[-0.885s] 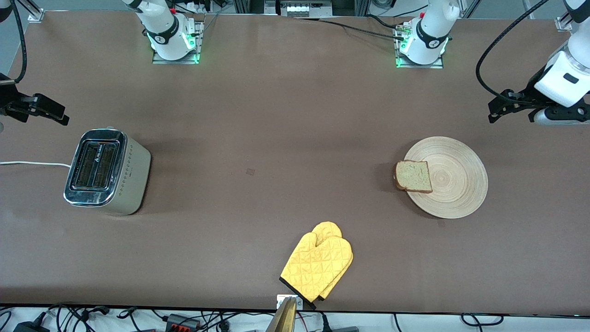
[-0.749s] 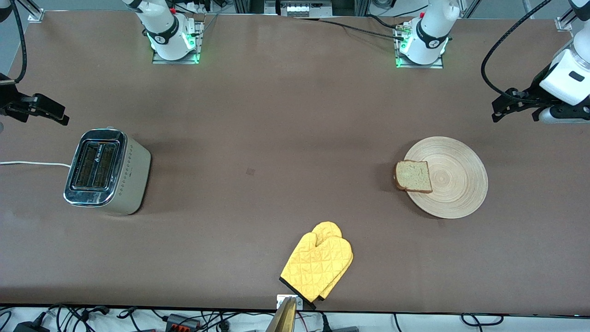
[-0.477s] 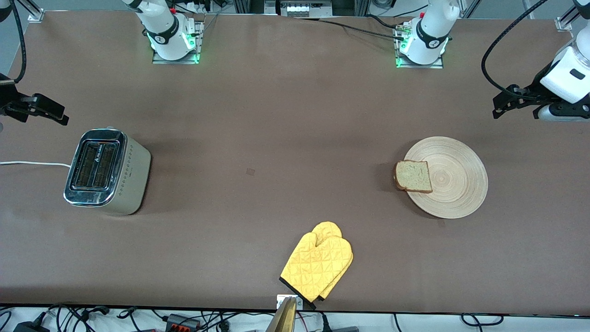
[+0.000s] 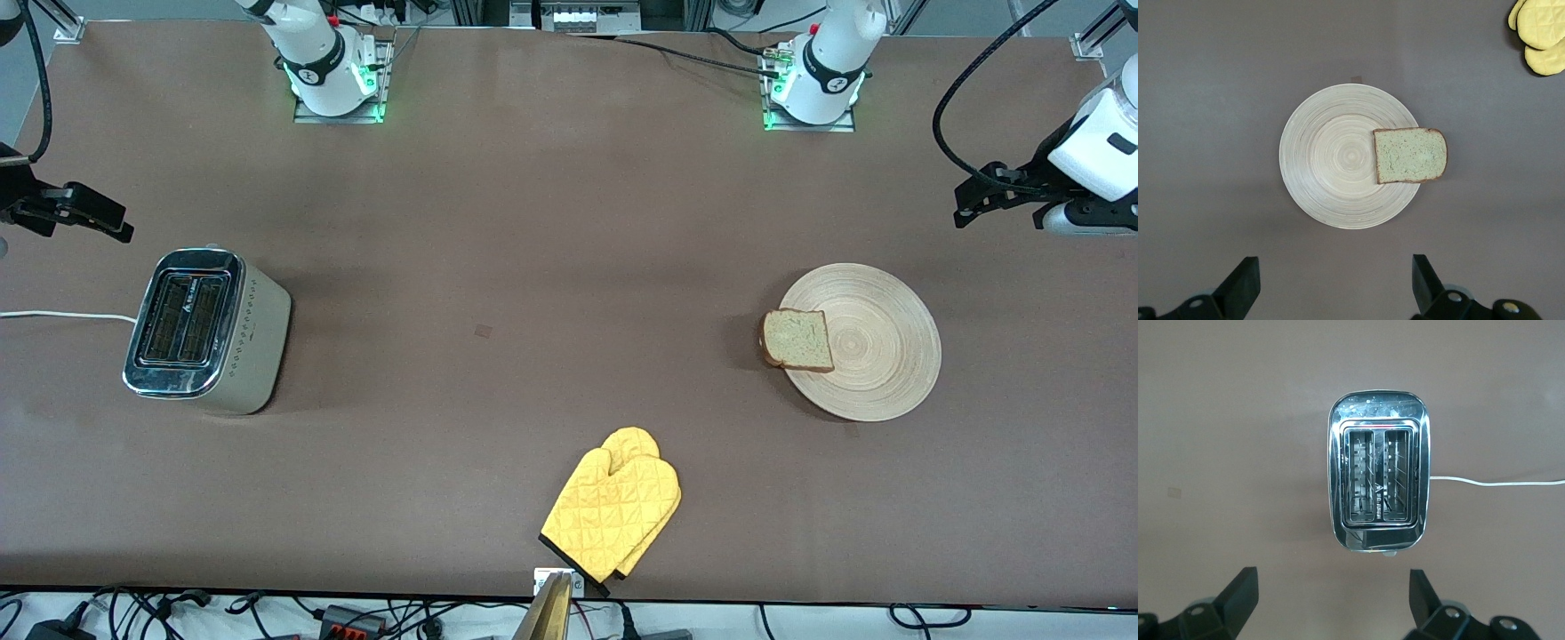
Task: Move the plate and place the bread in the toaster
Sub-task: 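Move the left gripper toward the wooden plate with bread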
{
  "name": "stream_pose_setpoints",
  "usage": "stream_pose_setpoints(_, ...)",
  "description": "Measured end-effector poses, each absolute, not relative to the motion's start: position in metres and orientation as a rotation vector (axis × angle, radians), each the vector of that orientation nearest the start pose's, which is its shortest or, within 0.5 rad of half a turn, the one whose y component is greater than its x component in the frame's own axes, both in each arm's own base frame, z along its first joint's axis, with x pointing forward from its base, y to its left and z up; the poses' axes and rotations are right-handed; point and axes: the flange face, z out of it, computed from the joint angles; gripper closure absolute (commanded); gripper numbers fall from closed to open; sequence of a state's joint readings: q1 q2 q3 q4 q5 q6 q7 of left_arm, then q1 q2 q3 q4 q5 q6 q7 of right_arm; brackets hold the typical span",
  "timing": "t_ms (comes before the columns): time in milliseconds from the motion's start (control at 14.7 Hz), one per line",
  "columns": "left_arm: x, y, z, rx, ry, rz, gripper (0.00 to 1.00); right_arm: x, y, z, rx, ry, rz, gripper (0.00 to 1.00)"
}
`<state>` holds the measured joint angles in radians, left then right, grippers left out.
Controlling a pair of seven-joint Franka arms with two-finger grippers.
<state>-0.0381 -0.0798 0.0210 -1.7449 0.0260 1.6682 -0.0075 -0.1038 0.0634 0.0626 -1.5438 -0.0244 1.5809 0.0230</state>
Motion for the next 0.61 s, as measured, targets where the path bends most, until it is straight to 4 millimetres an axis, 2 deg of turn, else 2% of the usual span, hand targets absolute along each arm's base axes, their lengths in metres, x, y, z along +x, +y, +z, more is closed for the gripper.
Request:
stream_pose_setpoints(341, 0.531, -0.005, 0.587, -3.116, 0.016, 0.081, 0.0, 0.573, -0.022, 0.602, -3.16, 0.087, 0.046, 0.0)
stream_pose_setpoints(613, 0.532, 0.003, 0.578, -3.114, -0.009, 0.141, 0.0, 0.573, -0.015, 0.602, -3.16, 0.064, 0.047, 0.0)
